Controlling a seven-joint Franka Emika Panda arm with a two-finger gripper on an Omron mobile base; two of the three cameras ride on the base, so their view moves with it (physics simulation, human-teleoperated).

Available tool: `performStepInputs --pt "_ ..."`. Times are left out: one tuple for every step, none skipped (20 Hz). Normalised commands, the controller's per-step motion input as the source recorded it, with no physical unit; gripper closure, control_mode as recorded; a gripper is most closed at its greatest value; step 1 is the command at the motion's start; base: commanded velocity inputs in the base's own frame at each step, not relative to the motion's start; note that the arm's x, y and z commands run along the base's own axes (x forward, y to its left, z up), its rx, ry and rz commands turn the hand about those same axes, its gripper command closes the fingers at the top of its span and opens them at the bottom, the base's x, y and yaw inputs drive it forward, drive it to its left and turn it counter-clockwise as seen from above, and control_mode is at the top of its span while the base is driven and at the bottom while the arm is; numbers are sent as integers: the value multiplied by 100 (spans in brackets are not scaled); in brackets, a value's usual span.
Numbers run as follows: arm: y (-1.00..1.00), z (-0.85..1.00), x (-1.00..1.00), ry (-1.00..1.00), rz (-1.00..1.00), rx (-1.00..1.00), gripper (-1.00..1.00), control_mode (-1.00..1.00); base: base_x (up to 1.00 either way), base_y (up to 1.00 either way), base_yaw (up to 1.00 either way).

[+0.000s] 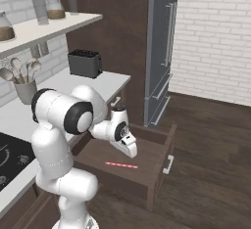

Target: Take a straw from the drawer in front and place it inside the glass cup on the dining counter.

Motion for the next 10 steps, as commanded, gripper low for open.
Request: performStepInputs --pt "0 -34 24 6 -13 1 -100 -100 0 0 0" --pt "0 -34 23 7 -13 2 -100 -100 0 0 0" --pt "0 -34 17 7 -13 3 -100 -100 0 0 0" --pt "0 -31 14 7 -13 3 -100 -100 0 0 0" --pt "-9 -29 1 5 -13 3 -100 -100 0 0 0" --pt "-16 -28 0 4 -13 4 -100 -100 0 0 0" --pt "-21 -26 0 2 -14 3 -100 -100 0 0 0" --pt "-26 -26 0 1 -15 2 -100 -100 0 0 0" --pt "-30 -26 0 1 -15 3 -100 -100 0 0 0" --pt "-30 -27 0 0 -15 3 -100 -100 0 0 0"
